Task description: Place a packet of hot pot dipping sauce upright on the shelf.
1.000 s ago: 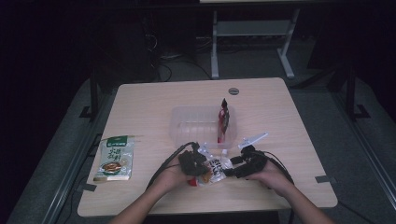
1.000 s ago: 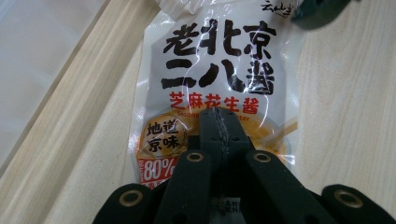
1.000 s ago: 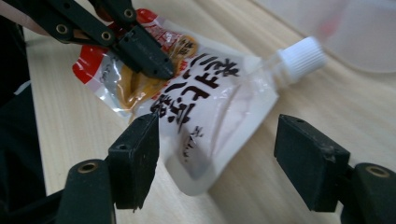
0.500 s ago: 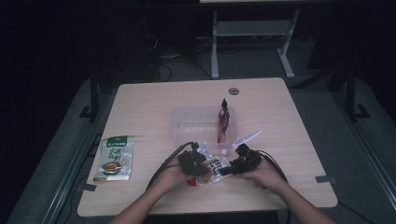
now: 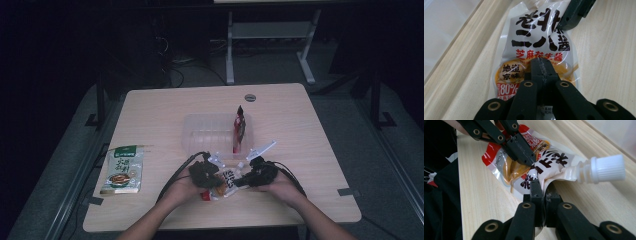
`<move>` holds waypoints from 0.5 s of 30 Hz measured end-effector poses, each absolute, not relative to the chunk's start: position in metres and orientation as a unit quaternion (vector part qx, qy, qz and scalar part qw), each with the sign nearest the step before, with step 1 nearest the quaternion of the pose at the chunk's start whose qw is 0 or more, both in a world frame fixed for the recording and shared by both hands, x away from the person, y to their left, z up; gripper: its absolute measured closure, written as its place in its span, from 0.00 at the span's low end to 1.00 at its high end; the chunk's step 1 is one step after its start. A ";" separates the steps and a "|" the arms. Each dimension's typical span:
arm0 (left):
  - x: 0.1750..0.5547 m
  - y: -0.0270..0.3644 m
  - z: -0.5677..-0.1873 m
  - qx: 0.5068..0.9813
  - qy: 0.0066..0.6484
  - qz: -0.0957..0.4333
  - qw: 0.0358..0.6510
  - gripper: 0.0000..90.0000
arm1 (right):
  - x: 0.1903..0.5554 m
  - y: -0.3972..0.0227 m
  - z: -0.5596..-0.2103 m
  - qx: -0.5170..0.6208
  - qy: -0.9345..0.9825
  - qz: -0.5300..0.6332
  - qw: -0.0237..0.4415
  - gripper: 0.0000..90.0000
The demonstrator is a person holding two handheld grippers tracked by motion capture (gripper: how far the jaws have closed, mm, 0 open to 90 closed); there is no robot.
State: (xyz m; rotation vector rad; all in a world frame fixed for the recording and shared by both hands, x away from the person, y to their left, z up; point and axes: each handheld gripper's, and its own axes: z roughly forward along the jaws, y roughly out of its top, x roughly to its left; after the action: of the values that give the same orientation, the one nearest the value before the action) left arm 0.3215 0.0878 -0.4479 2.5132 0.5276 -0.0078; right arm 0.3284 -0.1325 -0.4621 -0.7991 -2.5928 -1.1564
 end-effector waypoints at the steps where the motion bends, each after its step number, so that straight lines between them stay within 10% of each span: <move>1: 0.321 0.088 -0.447 0.939 0.197 -0.005 0.283 1.00 | 0.328 -0.133 -0.461 -0.267 -0.875 -0.392 0.096 0.99; 15: 0.317 0.124 -0.420 0.926 0.209 0.009 0.315 1.00 | 0.317 -0.146 -0.439 -0.236 -0.865 -0.436 0.082 0.99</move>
State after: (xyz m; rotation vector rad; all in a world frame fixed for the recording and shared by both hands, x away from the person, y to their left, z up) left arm 0.3175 0.1240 -0.4197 2.4393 0.5503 0.0250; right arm 0.3175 -0.1462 -0.4385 -0.7052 -2.5836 -1.3013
